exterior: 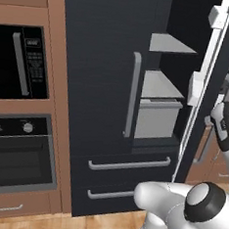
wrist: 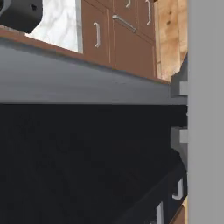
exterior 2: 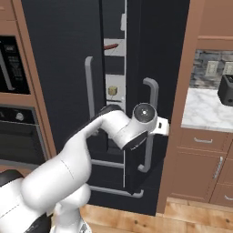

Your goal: Retrieve the sausage and cheese from the fridge and place them on the cutting board on the counter.

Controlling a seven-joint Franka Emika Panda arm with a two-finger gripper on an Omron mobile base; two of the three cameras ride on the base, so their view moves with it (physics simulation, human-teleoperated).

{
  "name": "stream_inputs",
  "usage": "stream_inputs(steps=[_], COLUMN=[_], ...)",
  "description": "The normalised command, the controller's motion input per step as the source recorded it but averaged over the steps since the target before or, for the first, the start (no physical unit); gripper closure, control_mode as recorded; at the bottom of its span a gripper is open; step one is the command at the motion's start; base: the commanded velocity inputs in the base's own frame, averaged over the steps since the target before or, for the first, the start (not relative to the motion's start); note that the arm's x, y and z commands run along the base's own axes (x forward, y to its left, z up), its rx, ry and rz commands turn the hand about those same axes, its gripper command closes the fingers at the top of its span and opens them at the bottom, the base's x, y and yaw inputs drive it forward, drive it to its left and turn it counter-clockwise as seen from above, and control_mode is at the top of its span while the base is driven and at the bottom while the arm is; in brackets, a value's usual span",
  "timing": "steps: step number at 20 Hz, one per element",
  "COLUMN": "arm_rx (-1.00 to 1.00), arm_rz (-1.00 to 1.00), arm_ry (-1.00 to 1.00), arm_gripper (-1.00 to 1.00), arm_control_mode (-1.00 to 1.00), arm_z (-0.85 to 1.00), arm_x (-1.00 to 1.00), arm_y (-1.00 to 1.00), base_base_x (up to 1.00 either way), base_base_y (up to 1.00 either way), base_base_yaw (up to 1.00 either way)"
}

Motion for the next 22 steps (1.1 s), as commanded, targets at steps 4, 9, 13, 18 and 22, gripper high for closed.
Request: stream_inputs(steps=[4, 9, 13, 18, 22], arm_rx=[0.00, 0.00, 0.00, 0.01, 0.03], arm_rz=[0.00, -0.05, -0.28, -0.32, -0.33], arm_ry=[0.09, 0.04, 0.02, 0.02, 0.04], arm_gripper=[-1.00, -1.00, -1.00, -1.00, -1.00], arm_control_mode=[-1.00, -1.00, -1.00, -1.00, -1.00], arm_z=[0.00, 0.00, 0.01, 0.04, 0.00], arm_x=[-0.95, -0.83, -0.03, 0.40, 0.88], arm_y=[0.18, 0.75, 1.00, 0.99, 0.46], base_base_x=[0.00, 0.00, 0.00, 0.00, 0.00], base_base_y=[0.00, 0.00, 0.00, 0.00, 0.00], base_base_yaw=[0.00, 0.00, 0.00, 0.00, 0.00])
